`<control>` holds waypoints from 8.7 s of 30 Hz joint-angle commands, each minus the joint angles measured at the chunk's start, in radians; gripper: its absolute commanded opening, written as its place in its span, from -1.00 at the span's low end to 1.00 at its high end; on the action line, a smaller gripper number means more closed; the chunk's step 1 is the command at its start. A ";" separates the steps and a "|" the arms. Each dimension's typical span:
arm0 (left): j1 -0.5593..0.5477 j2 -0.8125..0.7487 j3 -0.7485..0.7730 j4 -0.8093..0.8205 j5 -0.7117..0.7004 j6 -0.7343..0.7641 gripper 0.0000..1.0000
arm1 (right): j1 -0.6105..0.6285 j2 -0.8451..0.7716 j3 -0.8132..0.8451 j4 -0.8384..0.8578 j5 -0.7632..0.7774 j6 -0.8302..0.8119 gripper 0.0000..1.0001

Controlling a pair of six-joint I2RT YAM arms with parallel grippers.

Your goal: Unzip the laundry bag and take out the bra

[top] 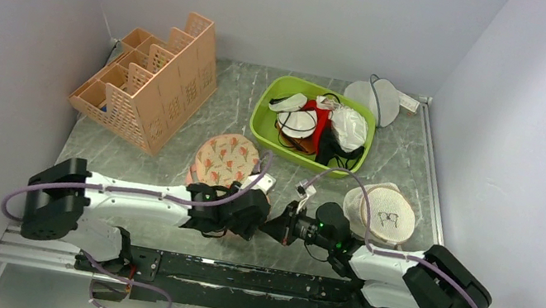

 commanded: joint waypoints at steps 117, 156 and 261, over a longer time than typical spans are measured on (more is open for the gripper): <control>0.314 -0.664 -0.169 -0.354 -0.099 -0.324 0.47 | 0.148 -0.025 0.397 -0.591 0.285 -0.275 0.34; 0.313 -0.877 0.026 -0.481 -0.294 -0.209 0.49 | 0.547 0.534 0.958 -0.711 0.604 -0.303 -1.00; 0.316 -0.706 -0.195 -0.325 -0.035 -0.314 0.40 | 0.046 0.335 0.607 -0.543 0.504 -0.120 -0.20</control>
